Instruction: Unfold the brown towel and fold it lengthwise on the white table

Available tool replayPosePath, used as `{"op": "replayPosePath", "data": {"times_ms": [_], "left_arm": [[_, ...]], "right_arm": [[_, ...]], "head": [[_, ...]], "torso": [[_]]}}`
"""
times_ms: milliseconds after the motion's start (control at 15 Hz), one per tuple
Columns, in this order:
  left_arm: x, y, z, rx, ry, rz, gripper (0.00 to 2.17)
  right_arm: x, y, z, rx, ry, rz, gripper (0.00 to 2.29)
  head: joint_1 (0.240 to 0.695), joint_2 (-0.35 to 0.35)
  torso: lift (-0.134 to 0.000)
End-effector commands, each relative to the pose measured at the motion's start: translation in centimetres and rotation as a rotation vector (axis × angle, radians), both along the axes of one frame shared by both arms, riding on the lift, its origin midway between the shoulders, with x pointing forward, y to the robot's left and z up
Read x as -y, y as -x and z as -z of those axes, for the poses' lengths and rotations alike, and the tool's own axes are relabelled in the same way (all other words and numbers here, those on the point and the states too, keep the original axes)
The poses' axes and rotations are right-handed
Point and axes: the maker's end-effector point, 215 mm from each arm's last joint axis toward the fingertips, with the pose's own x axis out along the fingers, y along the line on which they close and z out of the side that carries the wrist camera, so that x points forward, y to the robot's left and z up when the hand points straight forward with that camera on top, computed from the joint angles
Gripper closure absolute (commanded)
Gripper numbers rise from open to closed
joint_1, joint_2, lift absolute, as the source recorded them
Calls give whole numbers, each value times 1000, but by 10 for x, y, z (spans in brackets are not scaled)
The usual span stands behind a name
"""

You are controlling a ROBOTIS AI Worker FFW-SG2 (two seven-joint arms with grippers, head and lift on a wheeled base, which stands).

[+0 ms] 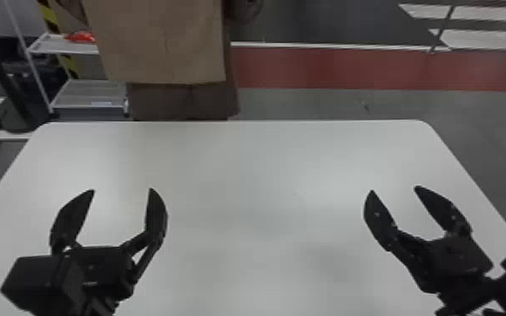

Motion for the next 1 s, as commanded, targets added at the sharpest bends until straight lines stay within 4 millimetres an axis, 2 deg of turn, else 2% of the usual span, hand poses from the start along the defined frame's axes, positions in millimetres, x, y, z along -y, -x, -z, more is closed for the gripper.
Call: {"op": "replayPosePath", "data": {"times_ms": [0, 933], "left_arm": [[0, 0, -1, 1, 0, -1, 137], [1, 3, -4, 5, -7, 1, 137]], "right_arm": [[1, 0, 1, -2, -1, 7, 124], [5, 3, 0, -6, -4, 27, 130]], "head": [[695, -45], [695, -52]], "torso": [[-123], [-123]]}}
